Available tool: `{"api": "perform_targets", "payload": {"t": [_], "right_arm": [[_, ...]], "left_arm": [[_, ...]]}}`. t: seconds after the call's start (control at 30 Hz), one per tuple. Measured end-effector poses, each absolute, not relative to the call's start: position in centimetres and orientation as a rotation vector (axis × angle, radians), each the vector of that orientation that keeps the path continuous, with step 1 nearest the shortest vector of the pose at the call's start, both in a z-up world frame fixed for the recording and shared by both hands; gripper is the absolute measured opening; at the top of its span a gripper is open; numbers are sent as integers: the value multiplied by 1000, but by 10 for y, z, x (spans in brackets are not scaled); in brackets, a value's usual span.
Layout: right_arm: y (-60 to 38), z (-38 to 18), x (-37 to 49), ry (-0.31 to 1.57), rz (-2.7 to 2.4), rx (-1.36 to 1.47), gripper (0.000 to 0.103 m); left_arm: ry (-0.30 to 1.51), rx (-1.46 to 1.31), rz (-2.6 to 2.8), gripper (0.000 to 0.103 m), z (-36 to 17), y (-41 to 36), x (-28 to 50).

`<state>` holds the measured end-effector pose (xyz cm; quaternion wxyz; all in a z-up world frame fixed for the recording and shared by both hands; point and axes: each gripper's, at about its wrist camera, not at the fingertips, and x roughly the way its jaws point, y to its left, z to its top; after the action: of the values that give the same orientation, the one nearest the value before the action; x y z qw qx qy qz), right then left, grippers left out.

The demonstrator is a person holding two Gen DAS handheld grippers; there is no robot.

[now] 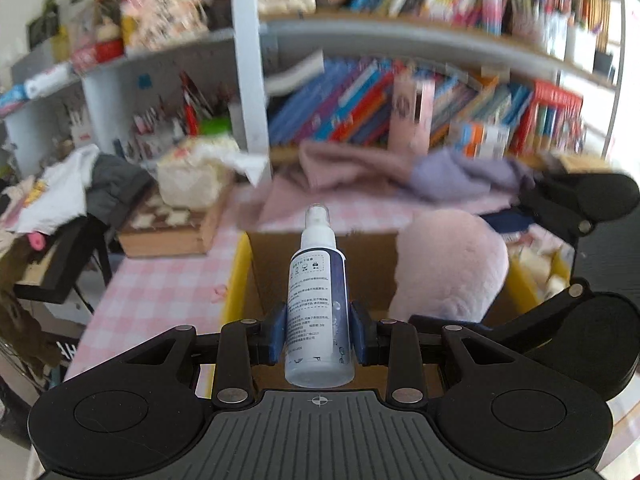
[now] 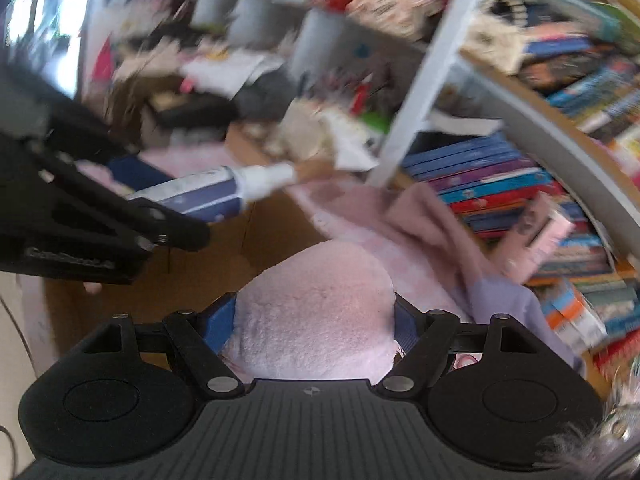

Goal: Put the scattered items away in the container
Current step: 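Carry the pig and spray bottle over the yellow box with both tools, then open both tools to drop the pig and spray bottle into the box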

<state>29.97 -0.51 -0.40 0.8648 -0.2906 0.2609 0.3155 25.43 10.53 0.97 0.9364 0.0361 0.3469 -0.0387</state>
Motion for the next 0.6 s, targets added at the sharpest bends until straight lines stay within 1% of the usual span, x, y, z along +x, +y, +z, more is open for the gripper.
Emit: {"api": "perform_targets", "payload": {"t": [0.2,0.43,0.53,0.6], "right_arm": [[11,-40,323,634,707,-757,77],[18,-47,331,723,751,-794,80],[18,-47,331,742,754,-791,83],[19,-46,330,739,755,-790,86]], "left_arm": [[830,152,-80,31,-24,96,283],[907,217,-99,32,-31,89,296],[934,230,-99,35,-32,87,298],[935,231,-96,44,-31,86,299]]}}
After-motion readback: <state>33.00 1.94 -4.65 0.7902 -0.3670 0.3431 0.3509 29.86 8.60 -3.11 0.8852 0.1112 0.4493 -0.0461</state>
